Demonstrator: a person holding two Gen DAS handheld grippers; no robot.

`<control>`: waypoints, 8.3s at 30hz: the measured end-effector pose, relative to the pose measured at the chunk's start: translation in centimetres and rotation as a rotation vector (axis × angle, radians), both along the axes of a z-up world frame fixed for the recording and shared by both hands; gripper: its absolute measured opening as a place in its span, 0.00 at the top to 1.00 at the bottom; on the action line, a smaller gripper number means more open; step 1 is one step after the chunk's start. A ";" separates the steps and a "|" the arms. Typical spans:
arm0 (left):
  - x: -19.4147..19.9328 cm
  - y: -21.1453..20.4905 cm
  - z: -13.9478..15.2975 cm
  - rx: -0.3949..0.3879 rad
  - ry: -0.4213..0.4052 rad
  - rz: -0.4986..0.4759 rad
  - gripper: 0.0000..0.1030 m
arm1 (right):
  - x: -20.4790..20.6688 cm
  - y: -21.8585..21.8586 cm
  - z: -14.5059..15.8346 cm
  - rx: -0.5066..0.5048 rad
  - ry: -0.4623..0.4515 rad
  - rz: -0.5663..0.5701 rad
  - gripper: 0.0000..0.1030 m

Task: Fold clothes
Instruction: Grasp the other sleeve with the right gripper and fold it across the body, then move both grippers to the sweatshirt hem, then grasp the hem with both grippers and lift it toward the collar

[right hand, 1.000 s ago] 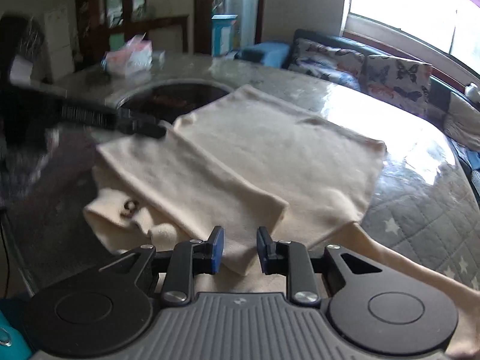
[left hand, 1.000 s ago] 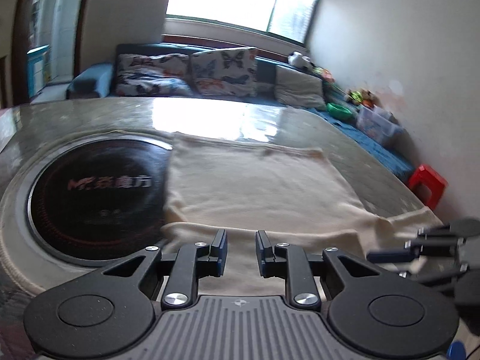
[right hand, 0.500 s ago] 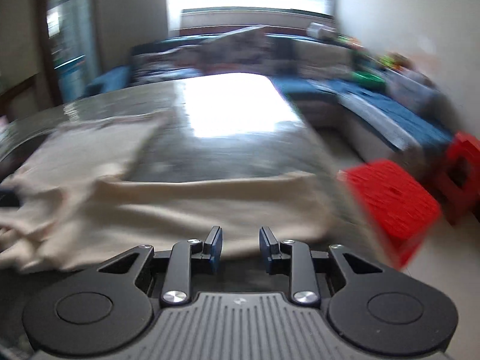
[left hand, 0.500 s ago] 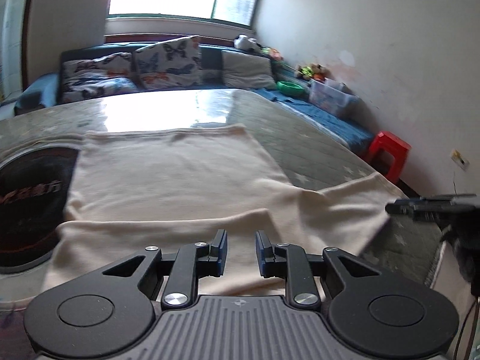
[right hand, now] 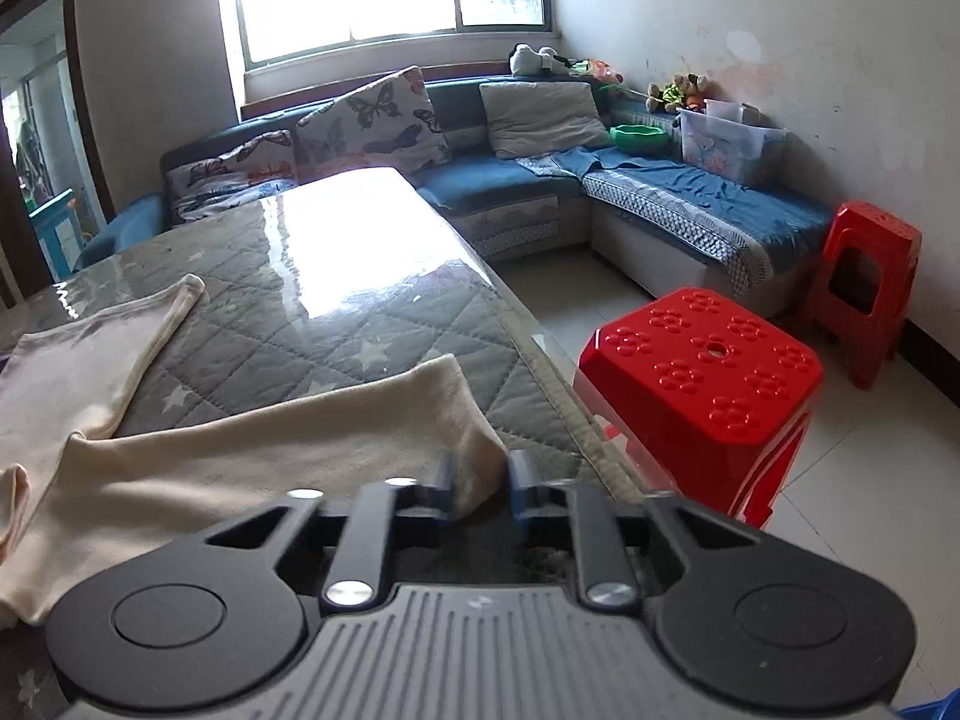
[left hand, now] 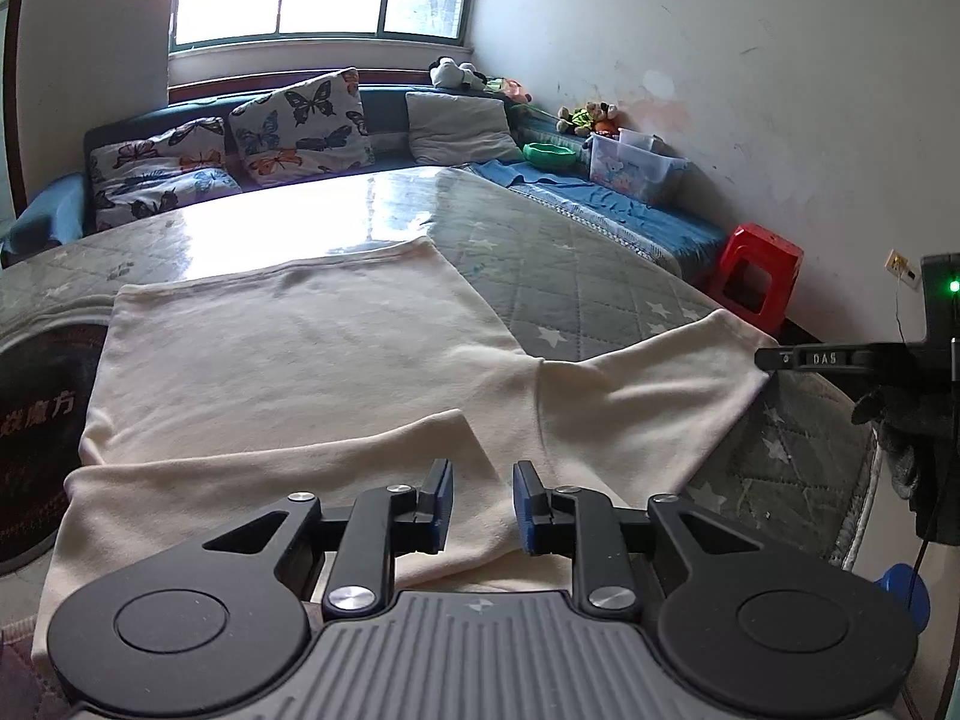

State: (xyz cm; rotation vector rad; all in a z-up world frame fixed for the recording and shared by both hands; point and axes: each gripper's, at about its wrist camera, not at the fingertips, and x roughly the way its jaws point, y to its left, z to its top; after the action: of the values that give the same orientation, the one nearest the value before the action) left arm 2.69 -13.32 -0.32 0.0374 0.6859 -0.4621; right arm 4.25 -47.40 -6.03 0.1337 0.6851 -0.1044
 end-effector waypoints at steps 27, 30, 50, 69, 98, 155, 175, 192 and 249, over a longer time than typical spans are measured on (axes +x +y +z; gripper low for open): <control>-0.6 -1.7 -0.9 0.035 -0.028 -0.076 0.70 | -0.2 4.5 11.5 -0.009 -0.236 0.197 0.95; -1.0 0.7 0.1 0.005 -0.053 -0.029 0.70 | 0.0 7.3 13.2 -0.032 -0.263 0.271 0.95; -4.5 17.2 0.3 -0.049 -0.064 0.392 0.65 | 2.4 31.4 8.6 -0.098 -0.125 0.858 0.95; -2.2 12.3 0.9 -0.028 -0.095 0.264 0.67 | 1.5 22.4 7.1 -0.156 0.001 0.712 0.87; 4.0 10.1 -1.3 0.036 -0.007 0.267 0.75 | 4.3 20.6 2.1 -0.099 0.078 0.704 0.88; -7.7 8.0 -3.6 0.391 -0.275 -0.160 0.69 | -5.8 20.6 3.6 -0.313 0.066 0.920 0.50; -1.8 10.0 0.0 0.117 -0.188 -0.038 0.89 | -4.2 25.1 1.4 -0.417 -0.060 1.025 0.68; -5.6 10.0 -3.3 0.341 -0.265 -0.083 0.73 | -1.6 24.2 3.6 -0.263 -0.026 0.950 0.89; 8.2 9.3 -2.7 0.315 -0.128 0.139 0.88 | 7.2 23.4 3.7 -0.146 0.038 0.725 0.80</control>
State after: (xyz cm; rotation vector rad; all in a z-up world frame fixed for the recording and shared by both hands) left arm 10.93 -4.00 -3.06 0.3122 0.6259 -0.2126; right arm 11.44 -24.02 -2.36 -0.2613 0.7262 0.5393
